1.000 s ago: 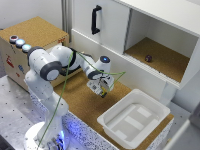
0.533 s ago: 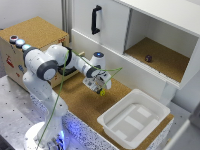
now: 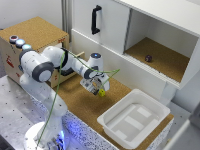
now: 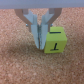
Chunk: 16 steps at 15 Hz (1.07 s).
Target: Push the yellow block to the right
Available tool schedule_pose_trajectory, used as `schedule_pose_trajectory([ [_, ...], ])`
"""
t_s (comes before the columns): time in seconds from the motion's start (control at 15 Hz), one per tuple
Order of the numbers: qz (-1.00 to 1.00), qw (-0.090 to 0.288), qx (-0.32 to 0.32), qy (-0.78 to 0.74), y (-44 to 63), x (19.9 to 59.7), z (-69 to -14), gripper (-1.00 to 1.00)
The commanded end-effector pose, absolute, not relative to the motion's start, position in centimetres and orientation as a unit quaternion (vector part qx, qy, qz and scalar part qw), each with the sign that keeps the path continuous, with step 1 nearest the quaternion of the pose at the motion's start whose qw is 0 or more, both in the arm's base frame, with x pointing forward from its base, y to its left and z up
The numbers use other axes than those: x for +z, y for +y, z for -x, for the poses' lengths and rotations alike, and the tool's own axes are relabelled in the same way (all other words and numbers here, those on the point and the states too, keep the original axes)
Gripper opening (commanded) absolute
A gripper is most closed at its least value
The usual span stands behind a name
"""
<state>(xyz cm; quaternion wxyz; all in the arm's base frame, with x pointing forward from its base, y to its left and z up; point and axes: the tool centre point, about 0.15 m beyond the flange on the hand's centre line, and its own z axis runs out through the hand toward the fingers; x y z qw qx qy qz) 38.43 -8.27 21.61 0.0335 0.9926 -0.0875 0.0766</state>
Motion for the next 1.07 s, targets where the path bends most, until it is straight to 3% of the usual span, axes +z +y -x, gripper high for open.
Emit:
schedule_pose_trajectory([
  [0.0,-0.99,0.068,0.092,-0.081,-10.0,20.5,-38.7,-1.0],
  [1.0,-0.985,0.096,0.069,-0.127,-15.6,20.0,-39.4,-1.0],
])
